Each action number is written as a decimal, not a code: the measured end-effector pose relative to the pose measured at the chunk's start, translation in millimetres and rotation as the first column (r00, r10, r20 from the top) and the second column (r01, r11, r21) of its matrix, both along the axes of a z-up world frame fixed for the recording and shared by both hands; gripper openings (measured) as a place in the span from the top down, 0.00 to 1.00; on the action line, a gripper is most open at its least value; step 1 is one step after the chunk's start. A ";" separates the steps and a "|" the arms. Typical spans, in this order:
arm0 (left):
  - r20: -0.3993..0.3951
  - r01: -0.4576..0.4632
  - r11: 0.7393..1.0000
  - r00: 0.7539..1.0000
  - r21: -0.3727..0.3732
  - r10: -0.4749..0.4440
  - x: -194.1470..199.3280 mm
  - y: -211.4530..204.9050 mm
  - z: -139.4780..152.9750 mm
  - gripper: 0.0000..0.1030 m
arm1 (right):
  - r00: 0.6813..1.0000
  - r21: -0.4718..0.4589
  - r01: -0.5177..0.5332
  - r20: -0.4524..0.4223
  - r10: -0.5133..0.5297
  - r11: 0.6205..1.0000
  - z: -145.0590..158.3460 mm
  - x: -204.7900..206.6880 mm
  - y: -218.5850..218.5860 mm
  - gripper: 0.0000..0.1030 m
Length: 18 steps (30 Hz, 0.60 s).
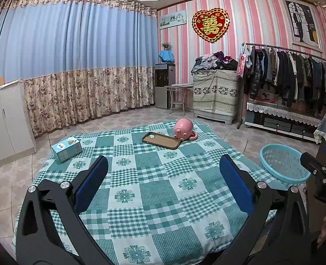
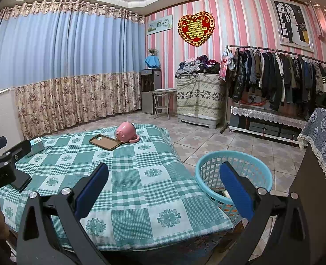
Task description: Collect trash
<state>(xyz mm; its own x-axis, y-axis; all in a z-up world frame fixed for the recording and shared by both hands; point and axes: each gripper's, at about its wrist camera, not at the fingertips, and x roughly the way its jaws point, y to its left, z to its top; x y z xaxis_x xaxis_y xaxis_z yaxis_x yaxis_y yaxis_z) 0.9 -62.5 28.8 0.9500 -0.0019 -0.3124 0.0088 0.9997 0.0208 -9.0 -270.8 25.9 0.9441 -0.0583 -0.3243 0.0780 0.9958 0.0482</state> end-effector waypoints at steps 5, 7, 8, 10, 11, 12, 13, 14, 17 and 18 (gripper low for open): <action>0.001 -0.002 1.000 1.000 -0.001 0.002 0.4 -0.4 -0.6 0.05 | 1.000 -0.002 -0.002 -0.001 0.002 1.000 0.4 -0.2 -0.3 0.04; -0.001 -0.002 1.000 1.000 -0.002 0.002 0.3 -0.7 -0.8 0.05 | 1.000 0.001 -0.001 -0.001 0.001 1.000 0.3 -0.5 0.0 0.04; -0.002 -0.002 1.000 1.000 -0.001 0.002 0.4 -0.5 -0.8 0.05 | 1.000 0.001 -0.001 -0.001 0.001 1.000 0.3 -0.3 -0.1 0.04; -0.001 -0.002 1.000 1.000 -0.001 0.002 -0.3 -1.1 -0.8 0.05 | 1.000 -0.001 -0.001 -0.001 0.001 1.000 0.4 0.1 -0.1 0.04; 0.000 -0.002 1.000 1.000 -0.001 0.002 -0.4 -1.1 -0.8 0.05 | 1.000 -0.001 -0.001 0.000 0.001 1.000 0.1 -1.0 0.2 0.04; 0.001 -0.003 1.000 1.000 -0.001 0.003 0.0 -0.4 -0.5 0.05 | 1.000 -0.001 -0.001 0.000 0.001 1.000 0.2 -0.6 0.0 0.04; 0.001 -0.003 1.000 1.000 -0.001 0.003 -0.4 -1.1 -0.8 0.05 | 1.000 -0.001 -0.001 0.000 0.001 1.000 0.1 -0.7 0.0 0.04; 0.001 -0.002 1.000 1.000 -0.001 0.002 0.2 -0.6 -0.7 0.05 | 1.000 -0.001 -0.001 0.000 0.001 1.000 0.0 -1.0 0.1 0.04; 0.001 -0.003 1.000 1.000 0.000 0.003 0.1 -0.3 -0.8 0.05 | 1.000 -0.002 -0.002 0.001 0.002 1.000 0.2 -0.1 0.0 0.04; 0.000 -0.002 1.000 1.000 -0.001 0.002 -0.3 -1.1 -1.0 0.05 | 1.000 -0.003 -0.002 0.002 0.002 1.000 0.6 1.0 -0.5 0.04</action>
